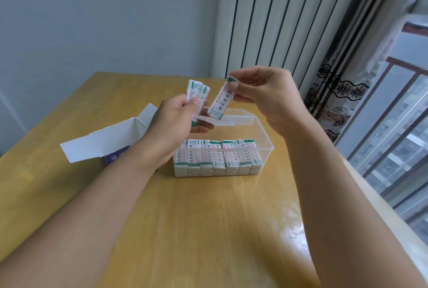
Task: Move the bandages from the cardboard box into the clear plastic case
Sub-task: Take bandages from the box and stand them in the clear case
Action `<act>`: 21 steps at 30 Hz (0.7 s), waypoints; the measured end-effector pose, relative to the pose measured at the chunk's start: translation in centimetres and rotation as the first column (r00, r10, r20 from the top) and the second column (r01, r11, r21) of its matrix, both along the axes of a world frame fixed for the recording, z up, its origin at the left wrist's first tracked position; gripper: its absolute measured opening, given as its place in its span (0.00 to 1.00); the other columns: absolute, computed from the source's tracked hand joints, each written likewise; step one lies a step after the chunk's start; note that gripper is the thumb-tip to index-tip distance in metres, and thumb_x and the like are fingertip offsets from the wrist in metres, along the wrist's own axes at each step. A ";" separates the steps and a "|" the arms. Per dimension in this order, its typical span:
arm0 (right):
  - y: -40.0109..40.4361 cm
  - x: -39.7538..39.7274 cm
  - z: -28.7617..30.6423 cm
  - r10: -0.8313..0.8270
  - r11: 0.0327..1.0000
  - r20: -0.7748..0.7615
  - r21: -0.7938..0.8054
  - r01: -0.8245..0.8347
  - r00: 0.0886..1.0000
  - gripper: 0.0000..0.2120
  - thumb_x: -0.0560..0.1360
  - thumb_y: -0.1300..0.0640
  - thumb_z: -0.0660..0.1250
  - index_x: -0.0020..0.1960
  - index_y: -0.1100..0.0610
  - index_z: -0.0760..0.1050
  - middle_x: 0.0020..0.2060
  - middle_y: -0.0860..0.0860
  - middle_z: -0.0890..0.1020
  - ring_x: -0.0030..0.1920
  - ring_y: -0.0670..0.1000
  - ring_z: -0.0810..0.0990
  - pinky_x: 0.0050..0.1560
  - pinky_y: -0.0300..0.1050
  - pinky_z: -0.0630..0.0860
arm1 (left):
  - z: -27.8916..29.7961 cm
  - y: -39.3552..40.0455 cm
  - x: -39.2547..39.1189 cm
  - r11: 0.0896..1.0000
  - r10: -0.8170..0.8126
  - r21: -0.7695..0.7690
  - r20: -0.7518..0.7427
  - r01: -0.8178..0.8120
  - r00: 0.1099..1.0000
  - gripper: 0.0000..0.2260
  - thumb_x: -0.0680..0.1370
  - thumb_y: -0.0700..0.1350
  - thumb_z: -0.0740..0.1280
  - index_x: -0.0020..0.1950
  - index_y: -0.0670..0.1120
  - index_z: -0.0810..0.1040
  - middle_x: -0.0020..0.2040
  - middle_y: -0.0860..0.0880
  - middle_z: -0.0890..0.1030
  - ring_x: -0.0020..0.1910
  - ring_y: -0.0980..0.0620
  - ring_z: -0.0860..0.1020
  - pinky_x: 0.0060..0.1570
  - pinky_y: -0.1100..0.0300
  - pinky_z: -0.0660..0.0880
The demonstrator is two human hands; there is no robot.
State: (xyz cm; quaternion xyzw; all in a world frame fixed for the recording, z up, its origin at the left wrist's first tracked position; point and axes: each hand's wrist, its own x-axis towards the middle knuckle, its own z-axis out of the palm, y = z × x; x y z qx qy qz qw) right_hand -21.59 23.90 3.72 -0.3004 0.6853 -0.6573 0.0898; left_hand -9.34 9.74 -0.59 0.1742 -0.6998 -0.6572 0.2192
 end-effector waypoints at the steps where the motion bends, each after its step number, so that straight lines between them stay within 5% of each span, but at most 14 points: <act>1: 0.4 -0.4 0.1 0.014 0.999 -0.001 0.035 -0.014 1.000 0.05 0.72 0.67 0.75 0.47 0.61 0.83 0.42 0.57 0.87 0.45 0.54 0.88 0.48 0.44 0.83 | -0.2 -0.2 -0.2 0.995 0.057 -0.081 -0.028 -0.059 0.998 0.12 0.87 0.45 0.57 0.57 0.44 0.80 0.48 0.45 0.86 0.41 0.48 0.86 0.42 0.58 0.83; 7: 0.2 -0.5 -1.9 0.136 0.851 -0.052 0.517 -0.090 0.989 0.04 0.72 0.66 0.76 0.45 0.60 0.84 0.37 0.53 0.87 0.41 0.52 0.88 0.45 0.41 0.84 | -1.2 -0.7 -0.8 0.983 0.124 -0.126 -0.083 -0.134 0.989 0.12 0.87 0.44 0.56 0.54 0.45 0.79 0.47 0.44 0.85 0.41 0.46 0.85 0.43 0.55 0.82; 21: -1.5 -1.2 -4.5 0.203 0.745 -0.018 0.652 -0.142 0.979 0.08 0.71 0.65 0.77 0.49 0.58 0.85 0.40 0.54 0.88 0.42 0.53 0.88 0.53 0.50 0.84 | -1.5 -0.8 -1.0 0.990 0.107 -0.090 -0.054 -0.111 0.993 0.12 0.87 0.44 0.56 0.53 0.47 0.79 0.47 0.45 0.85 0.41 0.49 0.85 0.43 0.59 0.82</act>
